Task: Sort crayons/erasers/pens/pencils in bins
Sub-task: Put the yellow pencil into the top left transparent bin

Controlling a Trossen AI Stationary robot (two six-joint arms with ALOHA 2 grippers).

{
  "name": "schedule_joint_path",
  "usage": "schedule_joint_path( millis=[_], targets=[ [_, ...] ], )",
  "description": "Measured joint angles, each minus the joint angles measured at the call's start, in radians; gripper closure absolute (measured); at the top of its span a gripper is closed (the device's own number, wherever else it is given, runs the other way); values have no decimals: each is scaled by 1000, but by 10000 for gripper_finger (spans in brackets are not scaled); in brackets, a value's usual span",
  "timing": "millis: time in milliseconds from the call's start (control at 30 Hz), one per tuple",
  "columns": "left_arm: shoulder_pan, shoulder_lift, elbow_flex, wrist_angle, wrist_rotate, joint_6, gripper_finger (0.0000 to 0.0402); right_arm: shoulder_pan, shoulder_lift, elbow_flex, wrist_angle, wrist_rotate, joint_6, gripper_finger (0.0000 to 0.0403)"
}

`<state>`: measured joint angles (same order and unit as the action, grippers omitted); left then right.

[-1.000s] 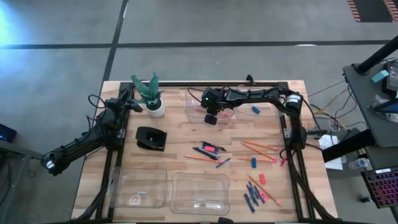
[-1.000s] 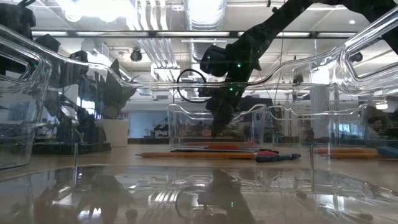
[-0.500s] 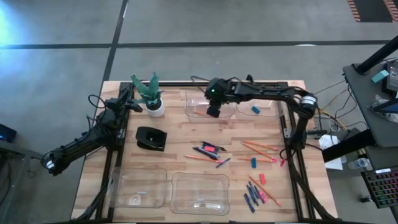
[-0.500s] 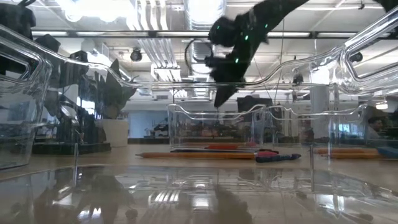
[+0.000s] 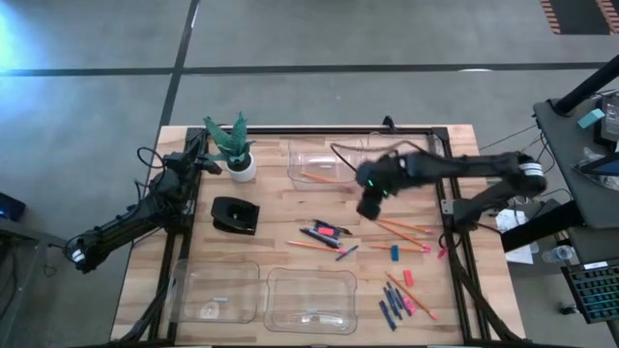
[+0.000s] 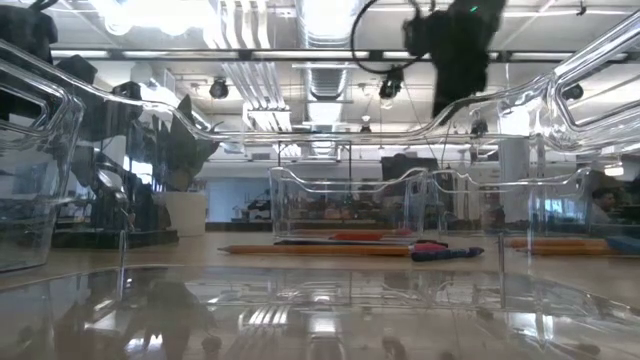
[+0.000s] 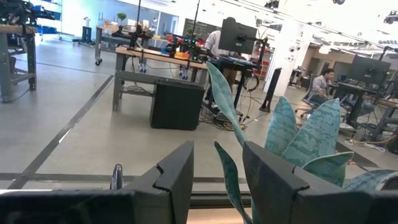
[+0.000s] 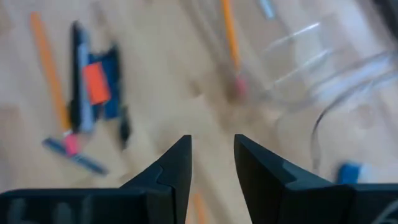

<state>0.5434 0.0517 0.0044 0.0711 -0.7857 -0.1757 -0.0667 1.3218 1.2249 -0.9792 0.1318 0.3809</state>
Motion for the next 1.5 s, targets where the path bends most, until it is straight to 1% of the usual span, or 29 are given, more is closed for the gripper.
schedule_joint_path(
  millis=[167,267,367,567,733,1000,1333,1500],
  targets=[
    [0,0,0,0,0,0,277,170,-101,-129,2,5,227,289],
    [0,0,0,0,0,0,277,247,-124,-210,3,7,338,289],
    [0,0,0,0,0,0,277,301,-129,-279,1,4,410,291],
    [0,0,0,0,0,0,277,378,-126,-385,-12,-49,498,289],
    [0,0,0,0,0,0,277,403,-126,-452,-12,-54,571,294],
    [0,0,0,0,0,0,277,403,-126,-501,9,-53,673,296],
    [0,0,0,0,0,0,277,403,-126,-572,63,-53,675,298],
    [0,0,0,0,0,0,277,402,-125,-620,150,-53,683,297]
  ],
)
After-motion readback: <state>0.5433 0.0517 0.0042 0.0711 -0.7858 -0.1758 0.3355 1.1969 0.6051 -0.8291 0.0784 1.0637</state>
